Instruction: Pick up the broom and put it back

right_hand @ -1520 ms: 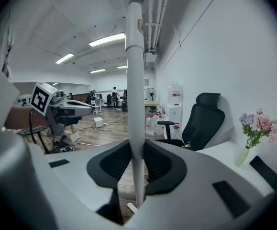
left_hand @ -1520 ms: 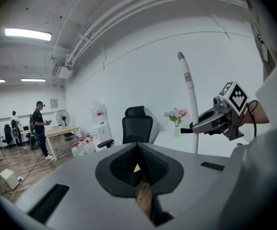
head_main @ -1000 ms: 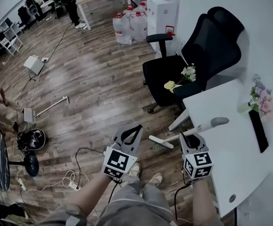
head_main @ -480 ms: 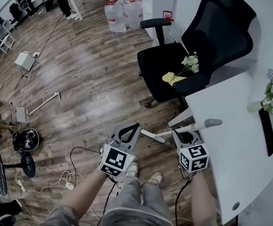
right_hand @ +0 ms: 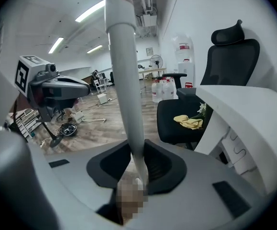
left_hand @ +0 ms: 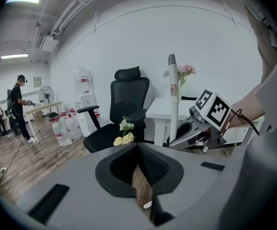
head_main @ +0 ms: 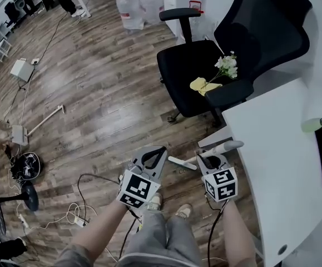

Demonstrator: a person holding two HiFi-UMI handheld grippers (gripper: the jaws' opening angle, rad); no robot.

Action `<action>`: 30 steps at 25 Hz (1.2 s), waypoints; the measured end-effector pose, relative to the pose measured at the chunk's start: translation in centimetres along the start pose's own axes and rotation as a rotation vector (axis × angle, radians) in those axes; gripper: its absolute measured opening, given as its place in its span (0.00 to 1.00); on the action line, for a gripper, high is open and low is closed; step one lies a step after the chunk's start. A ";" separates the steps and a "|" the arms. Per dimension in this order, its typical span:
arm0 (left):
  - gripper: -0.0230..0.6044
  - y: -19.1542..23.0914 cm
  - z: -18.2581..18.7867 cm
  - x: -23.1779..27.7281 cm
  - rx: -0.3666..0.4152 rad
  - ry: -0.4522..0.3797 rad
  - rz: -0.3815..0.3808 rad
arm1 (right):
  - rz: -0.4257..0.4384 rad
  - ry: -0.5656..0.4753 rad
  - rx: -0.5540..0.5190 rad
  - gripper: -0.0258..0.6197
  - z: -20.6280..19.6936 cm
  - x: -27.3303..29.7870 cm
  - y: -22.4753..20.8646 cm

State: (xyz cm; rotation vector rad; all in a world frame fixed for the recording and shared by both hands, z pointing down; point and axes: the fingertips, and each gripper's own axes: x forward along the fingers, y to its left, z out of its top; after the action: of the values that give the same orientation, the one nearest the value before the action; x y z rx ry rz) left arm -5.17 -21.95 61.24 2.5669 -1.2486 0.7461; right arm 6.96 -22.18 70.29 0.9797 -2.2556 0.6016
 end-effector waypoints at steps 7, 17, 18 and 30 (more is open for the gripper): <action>0.06 0.4 -1.1 2.2 -0.070 0.000 -0.001 | -0.039 -0.048 0.068 0.21 -1.1 3.2 -2.5; 0.06 0.4 -2.6 3.9 -0.086 0.028 -0.031 | -0.140 -0.231 0.189 0.21 1.9 7.0 -8.2; 0.06 0.4 -3.0 4.1 -0.084 0.033 -0.033 | -0.158 -0.242 0.198 0.21 2.0 7.3 -8.8; 0.06 0.7 -4.9 4.7 -0.082 0.060 -0.039 | -0.187 -0.151 0.269 0.29 -1.5 10.3 -10.9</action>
State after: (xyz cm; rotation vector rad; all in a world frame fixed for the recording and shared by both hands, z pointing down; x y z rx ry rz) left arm -5.02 -23.80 67.80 2.4773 -1.1829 0.7432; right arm 10.20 -33.17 80.12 1.3935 -2.2150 0.7845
